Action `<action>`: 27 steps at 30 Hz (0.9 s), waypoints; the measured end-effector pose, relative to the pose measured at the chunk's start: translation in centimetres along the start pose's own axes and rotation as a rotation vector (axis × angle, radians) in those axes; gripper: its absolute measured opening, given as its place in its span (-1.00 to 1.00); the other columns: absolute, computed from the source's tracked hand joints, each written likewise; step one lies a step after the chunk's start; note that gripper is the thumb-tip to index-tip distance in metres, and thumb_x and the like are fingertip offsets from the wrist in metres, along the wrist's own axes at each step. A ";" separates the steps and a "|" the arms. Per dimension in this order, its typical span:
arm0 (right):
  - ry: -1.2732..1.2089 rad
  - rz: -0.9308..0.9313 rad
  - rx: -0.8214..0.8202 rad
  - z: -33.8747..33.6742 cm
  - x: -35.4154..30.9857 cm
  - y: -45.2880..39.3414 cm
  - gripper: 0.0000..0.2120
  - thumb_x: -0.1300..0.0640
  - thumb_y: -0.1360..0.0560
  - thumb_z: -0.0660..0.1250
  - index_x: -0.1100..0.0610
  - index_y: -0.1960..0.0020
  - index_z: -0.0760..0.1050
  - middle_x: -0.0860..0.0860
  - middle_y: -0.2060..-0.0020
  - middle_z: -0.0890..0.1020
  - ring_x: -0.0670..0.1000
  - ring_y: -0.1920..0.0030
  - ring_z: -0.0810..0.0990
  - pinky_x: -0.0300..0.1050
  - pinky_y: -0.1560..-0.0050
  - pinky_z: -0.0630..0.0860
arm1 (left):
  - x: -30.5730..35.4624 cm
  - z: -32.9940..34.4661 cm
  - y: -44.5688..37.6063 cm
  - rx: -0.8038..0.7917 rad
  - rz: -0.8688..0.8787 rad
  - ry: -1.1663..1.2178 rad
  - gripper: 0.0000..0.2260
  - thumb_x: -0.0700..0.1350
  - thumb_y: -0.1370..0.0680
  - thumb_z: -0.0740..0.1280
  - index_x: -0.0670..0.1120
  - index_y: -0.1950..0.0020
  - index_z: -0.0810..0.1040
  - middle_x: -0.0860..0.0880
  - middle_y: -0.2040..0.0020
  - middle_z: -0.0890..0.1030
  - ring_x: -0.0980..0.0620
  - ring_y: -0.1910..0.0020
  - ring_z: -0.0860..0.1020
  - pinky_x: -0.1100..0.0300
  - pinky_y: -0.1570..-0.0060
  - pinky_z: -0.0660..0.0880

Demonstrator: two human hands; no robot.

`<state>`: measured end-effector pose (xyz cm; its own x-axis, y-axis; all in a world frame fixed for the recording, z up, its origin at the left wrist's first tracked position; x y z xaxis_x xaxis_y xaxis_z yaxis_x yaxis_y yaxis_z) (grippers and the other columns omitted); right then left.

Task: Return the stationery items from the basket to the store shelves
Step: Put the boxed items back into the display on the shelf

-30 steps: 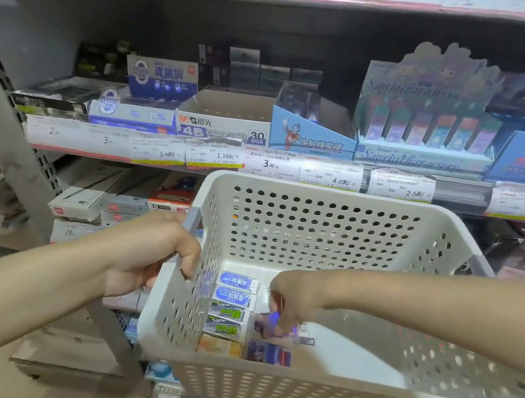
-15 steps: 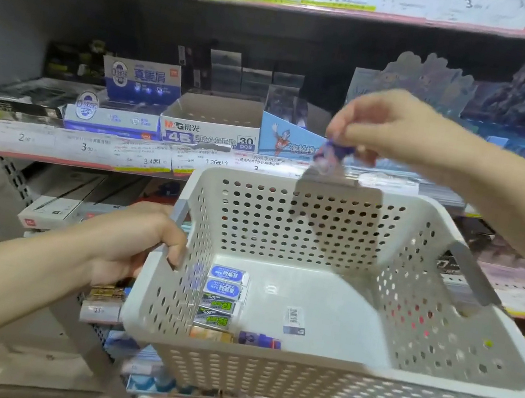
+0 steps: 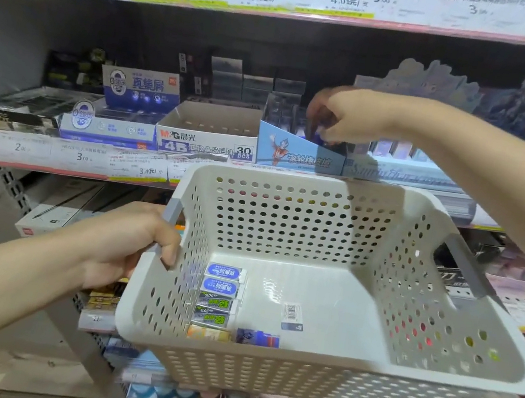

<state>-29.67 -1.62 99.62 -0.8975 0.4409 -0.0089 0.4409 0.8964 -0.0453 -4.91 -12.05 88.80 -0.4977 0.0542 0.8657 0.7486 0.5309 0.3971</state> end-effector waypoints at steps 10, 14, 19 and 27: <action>-0.020 0.009 -0.170 -1.3 0.3 -0.7 -0.59 0.10 -0.51 0.36 0.10 -0.32 0.38 0.00 -0.17 0.60 0.09 -0.16 0.54 0.02 -0.28 0.43 | -0.1 0.3 -0.4 -0.005 -0.039 0.005 -0.27 -0.26 0.12 0.31 -0.38 -0.06 0.45 -0.27 0.21 0.49 -0.20 0.21 0.45 0.01 0.15 0.30; -0.002 -0.010 -0.154 -1.1 0.2 -0.9 -0.59 0.08 -0.51 0.36 0.10 -0.32 0.38 0.00 -0.16 0.60 0.09 -0.14 0.55 0.00 -0.24 0.45 | 0.0 0.4 -0.3 -0.011 -0.040 -0.001 -0.30 -0.28 0.10 0.30 -0.38 -0.06 0.46 -0.27 0.23 0.48 -0.20 0.24 0.45 0.01 0.18 0.30; 0.051 -0.028 -0.141 -0.9 0.1 -1.0 -0.63 0.07 -0.52 0.34 0.11 -0.29 0.42 0.01 -0.13 0.60 0.10 -0.09 0.55 -0.04 -0.15 0.46 | 0.0 0.5 -0.5 -0.002 -0.035 0.003 -0.40 -0.33 -0.04 0.24 -0.39 -0.09 0.45 -0.23 0.30 0.50 -0.17 0.30 0.46 0.05 0.18 0.35; 0.008 -0.032 -0.167 -1.1 0.5 -1.0 -0.66 0.07 -0.52 0.32 0.08 -0.26 0.37 0.01 -0.13 0.58 0.09 -0.13 0.53 0.04 -0.23 0.46 | 0.1 1.1 -0.4 -0.002 -0.014 0.055 -0.47 -0.36 -0.05 0.21 -0.27 -0.01 0.55 -0.21 0.38 0.54 -0.09 0.48 0.52 0.15 0.32 0.50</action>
<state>-30.50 -2.26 100.78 -0.9113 0.4117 -0.0018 0.4084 0.9047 0.1210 -5.70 -11.38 88.36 -0.4832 0.0008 0.8755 0.7429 0.5296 0.4094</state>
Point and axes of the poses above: each hand's wrist, its own y-axis away from the middle knuckle, its own z-axis out of the palm, x = y × z, the point moved 2 cm from there along -y, towards the middle knuckle
